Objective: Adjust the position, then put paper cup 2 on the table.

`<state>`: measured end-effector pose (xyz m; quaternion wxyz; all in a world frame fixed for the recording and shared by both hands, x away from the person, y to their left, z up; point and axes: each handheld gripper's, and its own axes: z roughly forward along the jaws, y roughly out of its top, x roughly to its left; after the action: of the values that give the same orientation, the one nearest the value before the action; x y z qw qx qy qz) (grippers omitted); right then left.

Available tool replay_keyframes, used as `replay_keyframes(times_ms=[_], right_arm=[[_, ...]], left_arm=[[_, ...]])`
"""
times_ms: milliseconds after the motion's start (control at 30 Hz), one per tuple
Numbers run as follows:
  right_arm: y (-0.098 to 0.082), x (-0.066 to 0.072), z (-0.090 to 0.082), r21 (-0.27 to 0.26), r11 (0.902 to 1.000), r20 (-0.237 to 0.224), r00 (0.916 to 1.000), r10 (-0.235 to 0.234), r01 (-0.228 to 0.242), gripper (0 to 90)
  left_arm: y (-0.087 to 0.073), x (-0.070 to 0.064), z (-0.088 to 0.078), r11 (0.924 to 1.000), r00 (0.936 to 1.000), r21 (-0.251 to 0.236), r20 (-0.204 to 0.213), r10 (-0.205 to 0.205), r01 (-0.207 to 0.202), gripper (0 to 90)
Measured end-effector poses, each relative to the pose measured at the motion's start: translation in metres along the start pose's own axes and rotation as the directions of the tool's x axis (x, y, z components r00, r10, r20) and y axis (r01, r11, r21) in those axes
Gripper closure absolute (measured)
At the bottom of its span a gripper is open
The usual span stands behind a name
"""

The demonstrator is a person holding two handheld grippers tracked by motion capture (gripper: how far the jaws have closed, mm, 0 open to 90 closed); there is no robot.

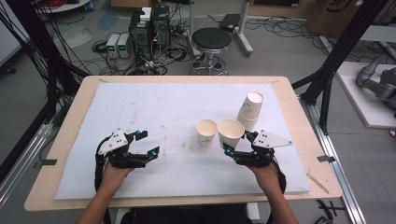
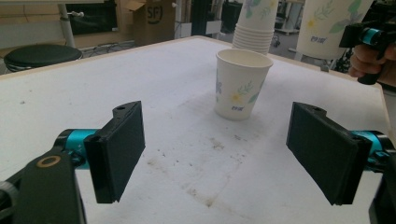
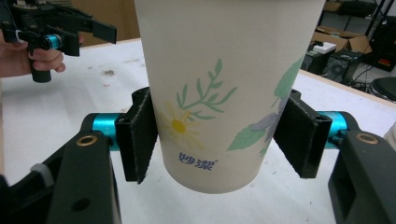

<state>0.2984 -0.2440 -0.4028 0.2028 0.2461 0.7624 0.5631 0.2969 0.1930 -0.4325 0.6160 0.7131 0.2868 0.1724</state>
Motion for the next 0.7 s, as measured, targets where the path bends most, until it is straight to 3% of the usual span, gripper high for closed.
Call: replay_keyframes(times_ms=[333,700], right_arm=[[-0.0023,0.0004,-0.002,-0.004,0.9999,-0.004,0.9999,-0.012,0.012,35.5],[-0.0044,0.0003,-0.0026,-0.02,0.9998,-0.024,0.9997,0.007,-0.007,35.2]], left_arm=[[0.0012,0.002,-0.0036,0.9999,0.9999,-0.016,-0.01,-0.002,0.001,19.3],[0.001,0.007,-0.0059,0.9997,0.9996,-0.024,-0.028,-0.008,0.007,19.3]])
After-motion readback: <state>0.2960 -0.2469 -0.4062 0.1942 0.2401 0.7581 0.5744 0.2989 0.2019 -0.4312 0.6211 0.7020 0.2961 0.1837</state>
